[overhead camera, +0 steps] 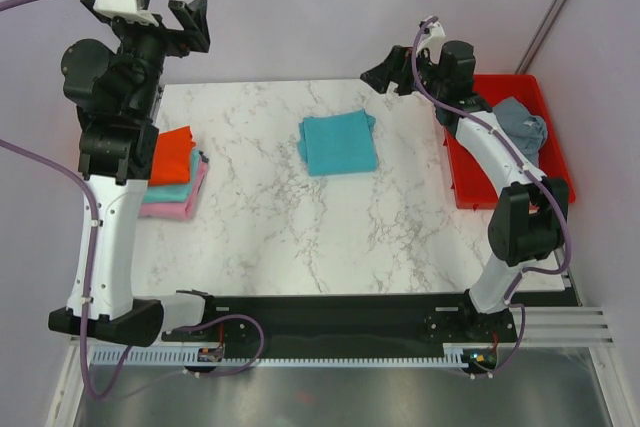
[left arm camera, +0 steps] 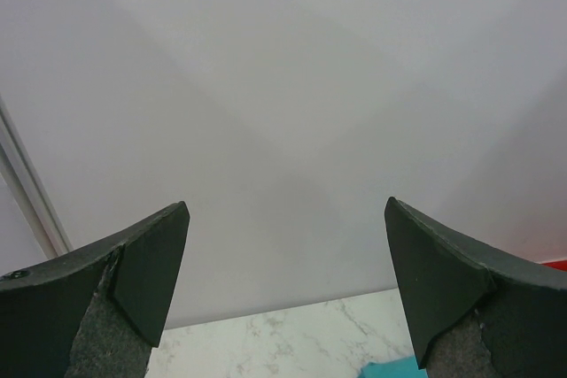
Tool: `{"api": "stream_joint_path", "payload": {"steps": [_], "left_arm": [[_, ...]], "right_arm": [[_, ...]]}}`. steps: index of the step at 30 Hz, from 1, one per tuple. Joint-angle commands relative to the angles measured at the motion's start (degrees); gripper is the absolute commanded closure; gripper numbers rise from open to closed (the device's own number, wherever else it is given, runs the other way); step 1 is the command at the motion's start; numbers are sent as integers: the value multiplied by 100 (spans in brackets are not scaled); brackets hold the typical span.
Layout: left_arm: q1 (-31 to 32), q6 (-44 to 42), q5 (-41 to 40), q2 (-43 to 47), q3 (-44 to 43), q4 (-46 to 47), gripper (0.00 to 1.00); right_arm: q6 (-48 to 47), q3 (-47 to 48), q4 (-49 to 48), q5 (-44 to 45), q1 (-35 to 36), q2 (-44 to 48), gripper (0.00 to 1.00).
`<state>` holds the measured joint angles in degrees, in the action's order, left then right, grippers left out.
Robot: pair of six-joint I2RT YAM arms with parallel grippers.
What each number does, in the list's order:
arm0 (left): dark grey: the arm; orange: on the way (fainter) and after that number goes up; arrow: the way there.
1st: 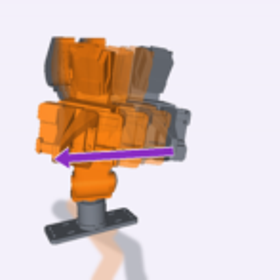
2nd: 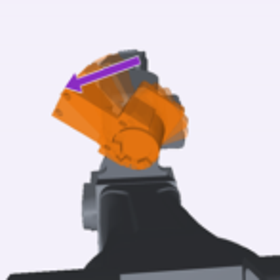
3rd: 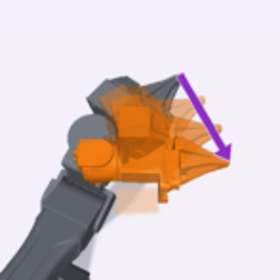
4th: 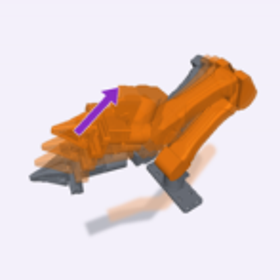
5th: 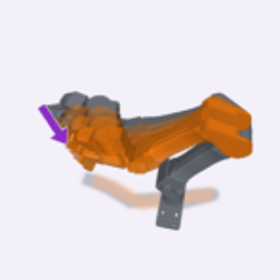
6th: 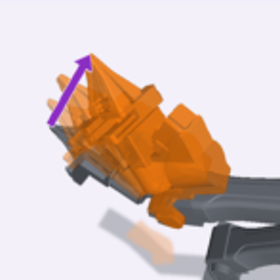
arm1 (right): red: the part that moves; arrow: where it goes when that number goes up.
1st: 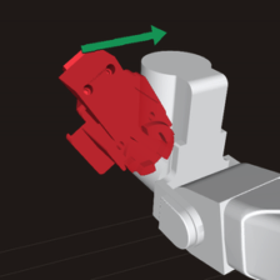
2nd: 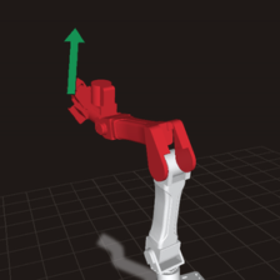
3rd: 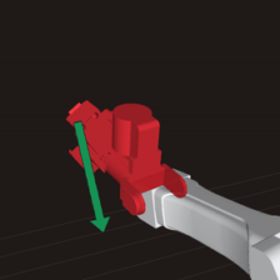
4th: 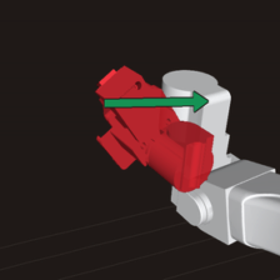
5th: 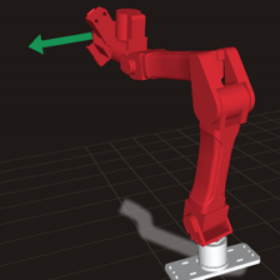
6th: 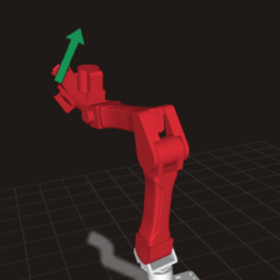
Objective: Fold and stack the t-shirts
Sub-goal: Neatly place the folded tshirt to the corner
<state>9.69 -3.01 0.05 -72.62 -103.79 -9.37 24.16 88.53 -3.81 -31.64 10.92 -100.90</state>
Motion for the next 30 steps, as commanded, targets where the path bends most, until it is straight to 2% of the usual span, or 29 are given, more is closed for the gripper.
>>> {"api": "stream_joint_path", "payload": {"steps": [1, 4, 6, 7, 8, 10, 12, 14, 15, 17, 18, 19, 21, 27, 30], "left_arm": [[-29, -104, 125, -94, -203, 242, 1], [-29, 220, 284, -94, -265, 172, 1], [-29, 667, 189, -103, -317, 155, 1], [-46, 1140, 275, -103, -352, 128, 1], [-55, 1257, 528, -112, -440, -20, 1], [-55, 1172, 1186, -138, -441, -39, 1], [-90, 1127, 1303, -147, -475, -126, 1], [-91, 365, 1576, -147, -467, -206, 0], [-73, -177, 1098, -121, -432, -345, 0], [250, -656, 95, -103, -231, -329, 1], [252, -727, 4, -86, -160, -277, 1], [252, -641, -536, -60, -116, -59, 1], [182, -377, -647, -59, -185, -4, 1], [173, 239, 678, 37, -63, -179, 0], [156, 843, 1311, 177, 236, -346, 0]], "right_arm": [[1, -64, -322, 0, 24, 167, 2], [1, -47, -322, -141, 16, 203, 2], [-78, 41, -409, -325, 42, 167, 2], [-148, 163, -410, -386, 51, 141, 2], [-253, 208, -418, -439, 77, 141, 2], [-691, 278, -348, -72, 217, 194, 2], [-676, 375, -409, 78, 270, 185, 2], [-404, 506, -488, 44, 253, 72, 2], [-325, 516, -541, 0, 262, 53, 2], [-123, 446, -646, 43, 262, 9, 2], [-70, 428, -664, 70, 262, 9, 2], [-35, 393, -673, 96, 262, 9, 2], [-8, 367, -673, 79, 262, 18, 2], [-35, 297, -629, 53, 262, 62, 2], [114, 147, -708, 44, 262, 106, 2]]}}
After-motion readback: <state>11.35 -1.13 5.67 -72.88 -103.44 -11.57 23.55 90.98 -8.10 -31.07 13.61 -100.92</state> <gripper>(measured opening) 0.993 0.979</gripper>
